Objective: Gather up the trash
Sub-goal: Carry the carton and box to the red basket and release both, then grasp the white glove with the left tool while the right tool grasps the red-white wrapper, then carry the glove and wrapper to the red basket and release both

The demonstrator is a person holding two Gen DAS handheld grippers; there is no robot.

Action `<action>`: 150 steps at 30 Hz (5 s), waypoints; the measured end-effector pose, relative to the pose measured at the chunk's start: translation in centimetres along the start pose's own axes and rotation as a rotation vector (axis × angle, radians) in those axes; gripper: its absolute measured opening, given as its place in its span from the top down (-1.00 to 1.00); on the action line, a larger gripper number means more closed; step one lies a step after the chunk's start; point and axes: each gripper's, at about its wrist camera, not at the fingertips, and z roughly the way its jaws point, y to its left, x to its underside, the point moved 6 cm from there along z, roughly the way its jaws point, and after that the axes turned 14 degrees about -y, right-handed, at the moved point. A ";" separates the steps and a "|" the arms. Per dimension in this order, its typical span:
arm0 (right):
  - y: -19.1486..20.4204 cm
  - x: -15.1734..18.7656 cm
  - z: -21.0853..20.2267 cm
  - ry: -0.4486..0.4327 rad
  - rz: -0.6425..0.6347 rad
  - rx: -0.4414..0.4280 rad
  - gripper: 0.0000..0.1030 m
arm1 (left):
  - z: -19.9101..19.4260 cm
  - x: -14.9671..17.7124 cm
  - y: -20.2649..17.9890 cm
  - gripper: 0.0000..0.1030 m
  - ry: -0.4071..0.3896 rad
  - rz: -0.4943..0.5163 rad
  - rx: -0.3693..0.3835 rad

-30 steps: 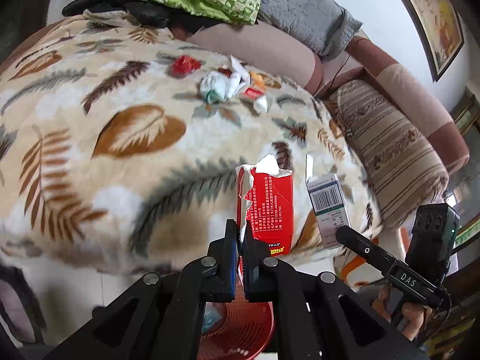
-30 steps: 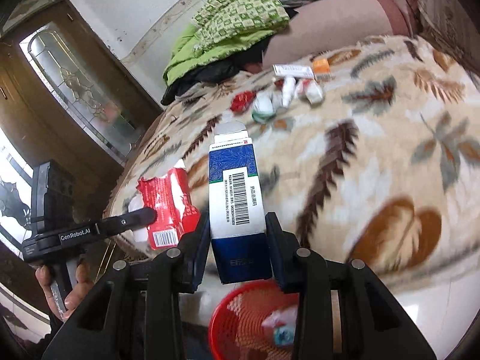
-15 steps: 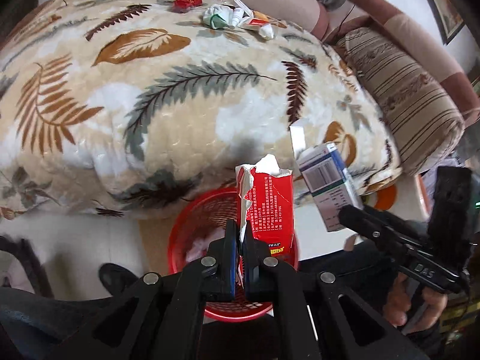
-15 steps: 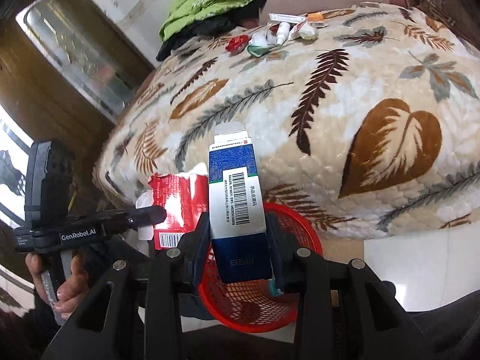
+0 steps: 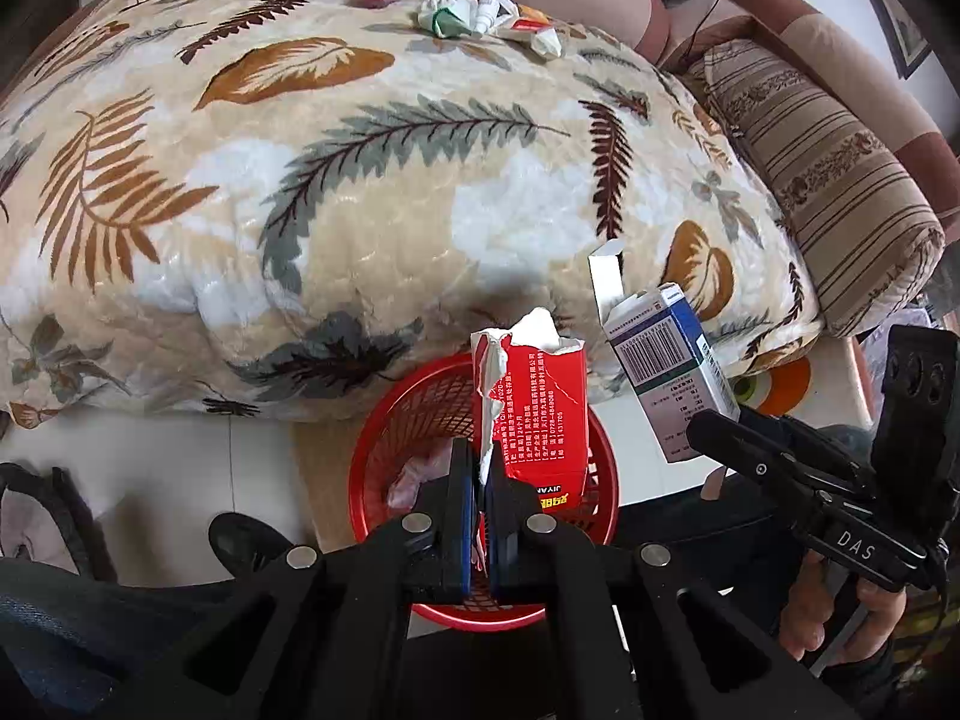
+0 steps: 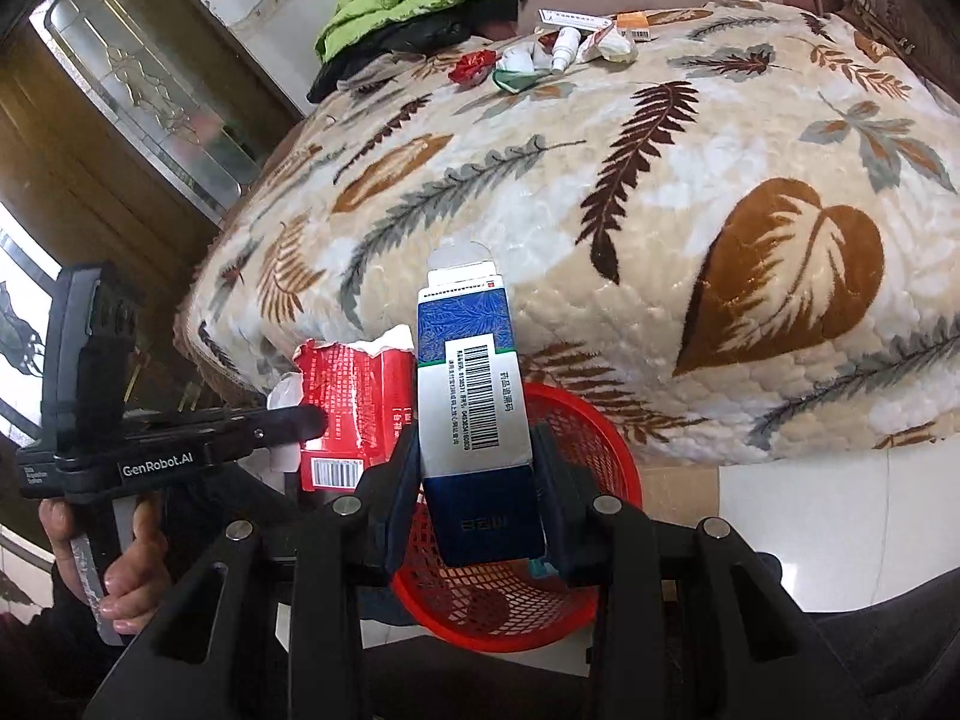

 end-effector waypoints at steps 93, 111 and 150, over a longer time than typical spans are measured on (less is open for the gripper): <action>-14.6 -31.8 27.8 -0.190 -0.096 0.139 0.07 | 23.2 -33.8 3.4 0.40 -0.256 0.006 -0.107; -5.3 -29.2 10.4 -0.358 -0.105 0.105 0.23 | 5.1 -28.5 0.3 0.86 -0.416 -0.059 0.006; 3.1 1.5 -7.4 -0.303 -0.118 0.135 0.21 | -7.6 2.4 -3.2 0.85 -0.350 0.009 0.001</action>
